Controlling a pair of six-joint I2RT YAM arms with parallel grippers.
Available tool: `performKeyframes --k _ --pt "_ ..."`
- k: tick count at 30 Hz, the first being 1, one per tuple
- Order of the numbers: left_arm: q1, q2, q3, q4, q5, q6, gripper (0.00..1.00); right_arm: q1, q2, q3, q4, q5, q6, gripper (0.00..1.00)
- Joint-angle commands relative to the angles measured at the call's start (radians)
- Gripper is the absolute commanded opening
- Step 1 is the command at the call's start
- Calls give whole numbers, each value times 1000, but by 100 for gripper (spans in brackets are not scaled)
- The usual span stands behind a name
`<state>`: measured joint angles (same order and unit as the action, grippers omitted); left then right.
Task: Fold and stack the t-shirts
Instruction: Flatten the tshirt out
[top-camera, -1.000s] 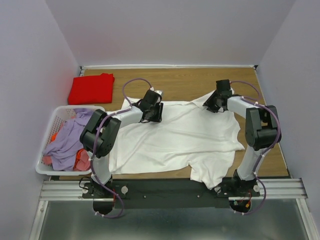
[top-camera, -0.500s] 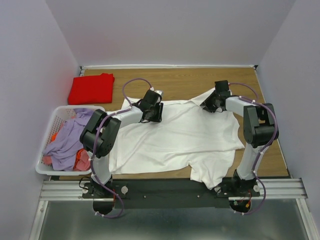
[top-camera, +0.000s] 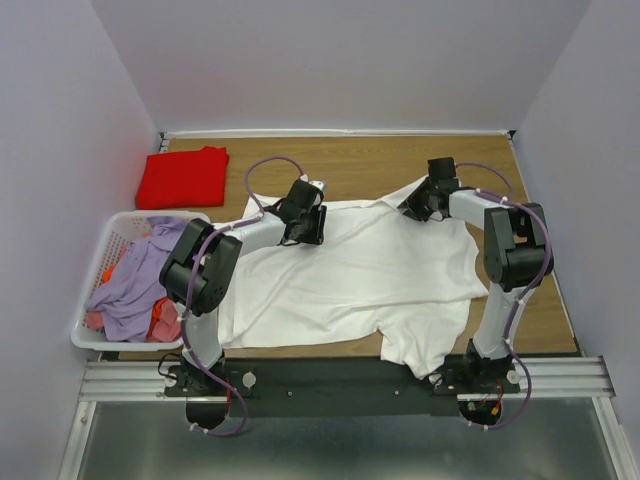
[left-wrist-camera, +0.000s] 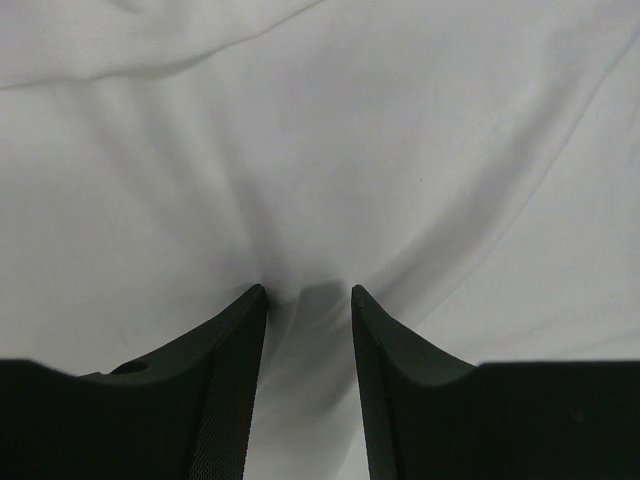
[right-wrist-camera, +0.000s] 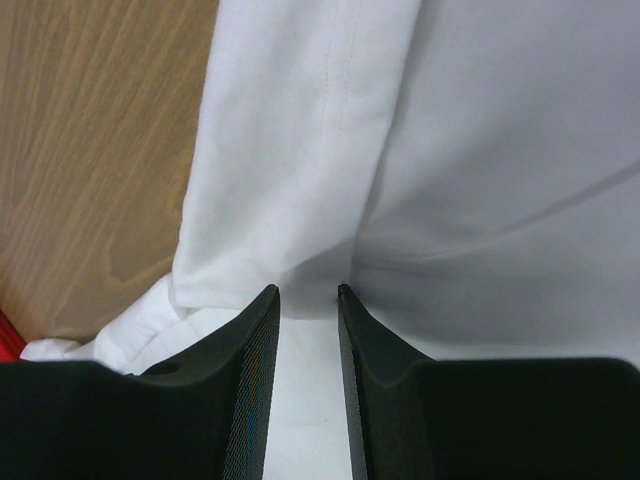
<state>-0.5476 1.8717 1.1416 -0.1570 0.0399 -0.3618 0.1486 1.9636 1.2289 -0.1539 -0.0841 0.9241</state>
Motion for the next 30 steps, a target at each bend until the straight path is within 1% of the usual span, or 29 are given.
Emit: performKeyframes --k 1,6,11,13,14,19,20,23,24,30 --pt "-6 3 -25 -47 -18 17 48 3 34 21 -12 -14 9 36" --pt "-5 4 -23 -49 -20 18 48 3 40 -3 -10 3 21 37" --pt "-6 7 -23 -49 -18 17 48 3 53 -5 -12 -17 9 36" --pt "-6 7 -23 -47 -17 18 48 2 60 4 -10 -20 1 32" --pt "-6 9 -23 -47 -15 18 48 2 63 7 -10 -20 -2 27" --pt "-6 7 -25 -47 -14 20 48 2 75 53 -12 -29 -16 14" --pt "-6 4 -25 -47 -15 20 48 3 78 61 -12 -29 -19 10" --pt "-6 4 -25 -46 -15 20 48 3 90 86 -10 -32 -21 4" --pt "-6 3 -26 -47 -15 21 48 3 96 93 -12 -34 -24 1" --pt "-5 1 -26 -47 -17 23 48 3 107 150 -10 -42 -42 1"
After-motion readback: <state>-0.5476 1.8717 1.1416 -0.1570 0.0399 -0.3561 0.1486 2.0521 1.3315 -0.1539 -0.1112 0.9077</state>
